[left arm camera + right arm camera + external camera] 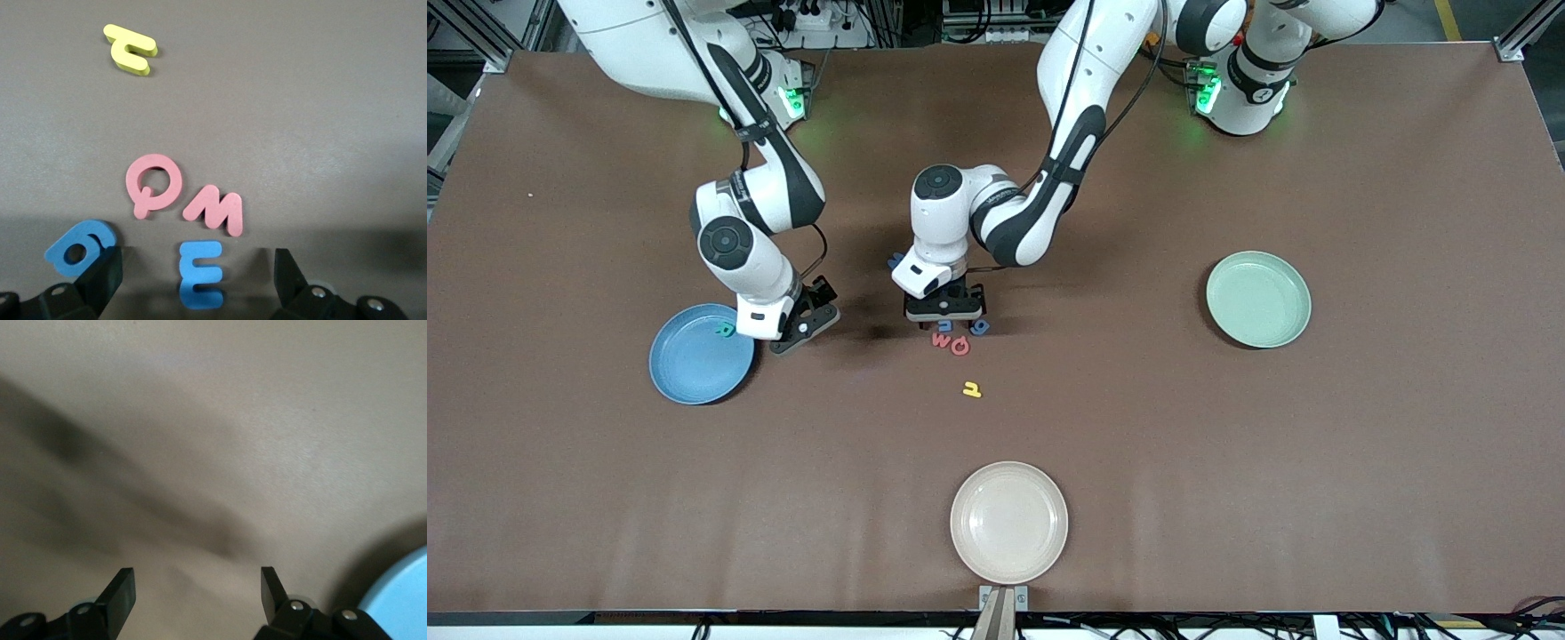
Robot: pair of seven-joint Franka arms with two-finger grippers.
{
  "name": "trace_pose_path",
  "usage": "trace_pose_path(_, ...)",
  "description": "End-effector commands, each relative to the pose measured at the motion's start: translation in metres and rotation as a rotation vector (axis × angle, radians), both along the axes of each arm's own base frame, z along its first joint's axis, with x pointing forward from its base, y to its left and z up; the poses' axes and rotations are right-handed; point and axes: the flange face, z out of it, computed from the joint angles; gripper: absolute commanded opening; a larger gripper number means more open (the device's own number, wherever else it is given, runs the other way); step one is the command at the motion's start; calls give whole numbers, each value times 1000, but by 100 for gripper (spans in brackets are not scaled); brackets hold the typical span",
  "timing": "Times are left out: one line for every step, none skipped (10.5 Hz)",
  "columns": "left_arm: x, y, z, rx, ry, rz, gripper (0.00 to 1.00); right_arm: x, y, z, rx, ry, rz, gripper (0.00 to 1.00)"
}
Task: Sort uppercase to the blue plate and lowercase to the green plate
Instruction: 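Lower the left gripper onto the blue letter E and grasp it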
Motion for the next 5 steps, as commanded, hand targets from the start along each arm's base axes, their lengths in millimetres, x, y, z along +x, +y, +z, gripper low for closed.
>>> trace_pose_path(0,-6,-2,-1,-33,11,100,-15,-9,21,8,-13,-10,85)
trace_pose_path(-3,-6,-5,4,-30,7,100,-16,-9,22,7,-13,5,86)
trace_pose_path(-7,-9,-4,5,-29,3,100,-16,-8,23,5,-13,42,86)
trace_pose_path(-7,-9,-3,4,-29,3,100,-17,-8,23,1,-12,85,86)
trace_pose_path(-7,-10,0,-2,-30,8,100,-16,-8,23,-13,-14,152,86)
